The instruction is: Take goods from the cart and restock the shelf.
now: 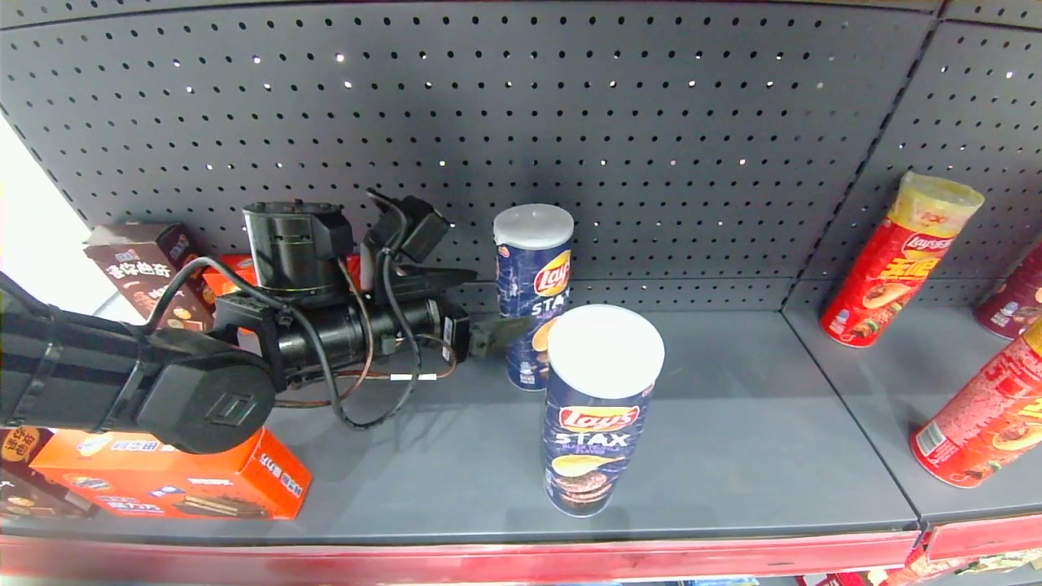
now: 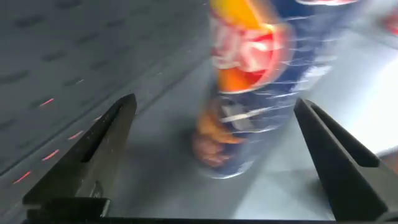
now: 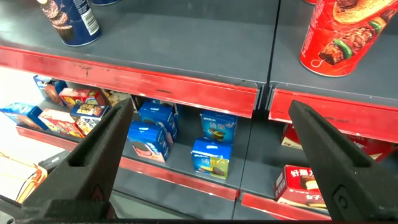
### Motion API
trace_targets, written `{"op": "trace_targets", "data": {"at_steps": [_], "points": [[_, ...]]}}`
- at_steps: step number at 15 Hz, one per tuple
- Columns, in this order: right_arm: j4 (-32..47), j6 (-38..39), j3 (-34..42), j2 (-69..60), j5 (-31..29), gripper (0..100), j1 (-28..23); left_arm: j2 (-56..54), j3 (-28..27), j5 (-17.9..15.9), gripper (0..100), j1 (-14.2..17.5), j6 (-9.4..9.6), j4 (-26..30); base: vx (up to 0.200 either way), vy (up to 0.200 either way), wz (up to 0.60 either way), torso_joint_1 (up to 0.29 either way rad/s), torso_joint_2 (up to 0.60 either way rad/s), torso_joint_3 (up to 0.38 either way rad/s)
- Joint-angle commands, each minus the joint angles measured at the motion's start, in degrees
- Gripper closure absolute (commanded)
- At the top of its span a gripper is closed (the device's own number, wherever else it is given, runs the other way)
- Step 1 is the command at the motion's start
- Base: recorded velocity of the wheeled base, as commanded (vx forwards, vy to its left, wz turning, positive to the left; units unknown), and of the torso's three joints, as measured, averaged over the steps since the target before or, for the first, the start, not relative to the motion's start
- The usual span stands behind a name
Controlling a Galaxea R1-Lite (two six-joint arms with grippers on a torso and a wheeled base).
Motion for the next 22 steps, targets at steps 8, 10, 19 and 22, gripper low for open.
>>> {"op": "trace_targets", "data": {"at_steps": [8, 10, 19, 22], "points": [[0.00, 0.00, 0.00, 0.07, 0.04, 0, 0.03, -2.05, 0.03, 5.98, 0, 0.90, 0.26, 1.42, 0.000, 0.000, 0.00, 0.000, 0.00, 0.000], [0.00, 0.00, 0.00, 0.07, 0.04, 0, 0.03, -2.67, 0.46, 6.07, 0, 1.60, 0.26, 1.51, 0.000, 0.000, 0.00, 0.000, 0.00, 0.000], [0.00, 0.00, 0.00, 0.07, 0.04, 0, 0.03, -7.33, 5.21, 6.16, 0, 2.83, 0.26, 1.34, 0.000, 0.000, 0.00, 0.000, 0.00, 0.000], [0.00, 0.00, 0.00, 0.07, 0.04, 0, 0.03, -9.44, 7.41, 6.86, 0, 2.83, 0.26, 0.72, 0.000, 0.000, 0.00, 0.000, 0.00, 0.000]]}}
